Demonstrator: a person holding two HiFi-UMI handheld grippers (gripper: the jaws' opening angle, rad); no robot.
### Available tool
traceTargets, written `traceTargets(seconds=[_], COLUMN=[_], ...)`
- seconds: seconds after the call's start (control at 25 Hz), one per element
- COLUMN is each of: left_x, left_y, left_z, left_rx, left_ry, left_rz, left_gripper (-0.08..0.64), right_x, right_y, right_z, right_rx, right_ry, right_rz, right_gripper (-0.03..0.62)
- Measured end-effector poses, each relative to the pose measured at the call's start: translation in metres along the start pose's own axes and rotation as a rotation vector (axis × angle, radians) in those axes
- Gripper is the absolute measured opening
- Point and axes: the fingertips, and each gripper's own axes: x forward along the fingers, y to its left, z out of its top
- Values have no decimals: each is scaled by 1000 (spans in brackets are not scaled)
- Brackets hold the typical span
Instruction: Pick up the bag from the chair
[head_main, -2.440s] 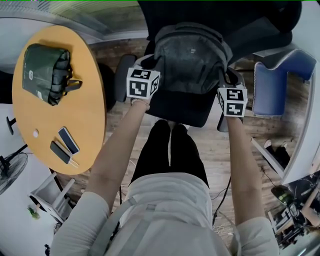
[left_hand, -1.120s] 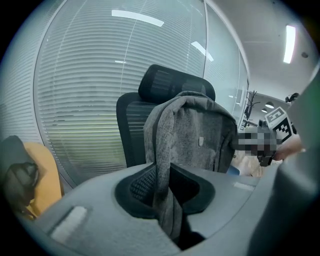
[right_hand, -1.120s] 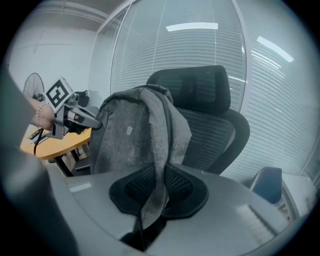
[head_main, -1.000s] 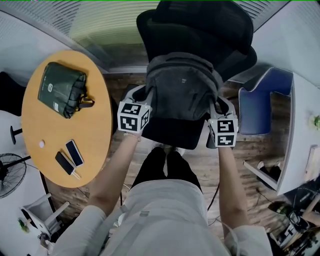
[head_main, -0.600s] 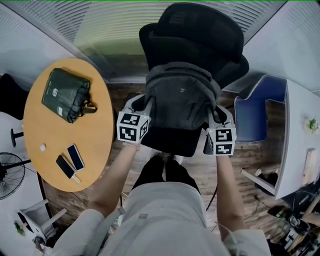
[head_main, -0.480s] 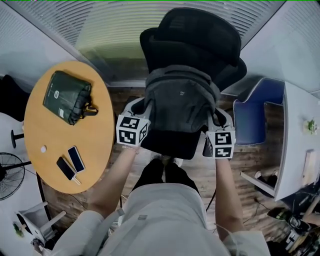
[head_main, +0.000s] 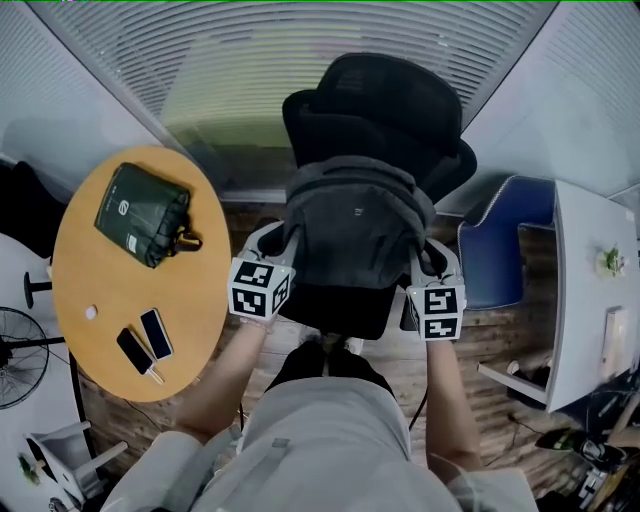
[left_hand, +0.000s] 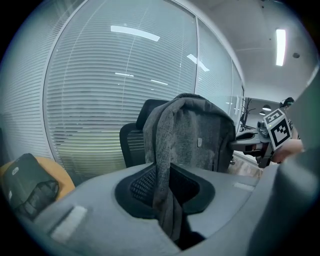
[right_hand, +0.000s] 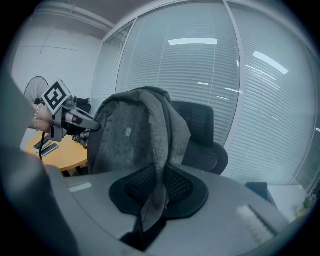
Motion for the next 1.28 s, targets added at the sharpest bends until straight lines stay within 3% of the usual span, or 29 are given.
traceTargets(seconds=[1.28], left_x=[-104], left_y=[-38], left_z=[70], left_rx=[33], left_ry=[-118], left_rz=[-30], left_gripper=[58], right_x=[-110], right_y=[16], right_z=[79], right_rx=[-8], right_ry=[-83], right_rz=[-22], right_gripper=[52])
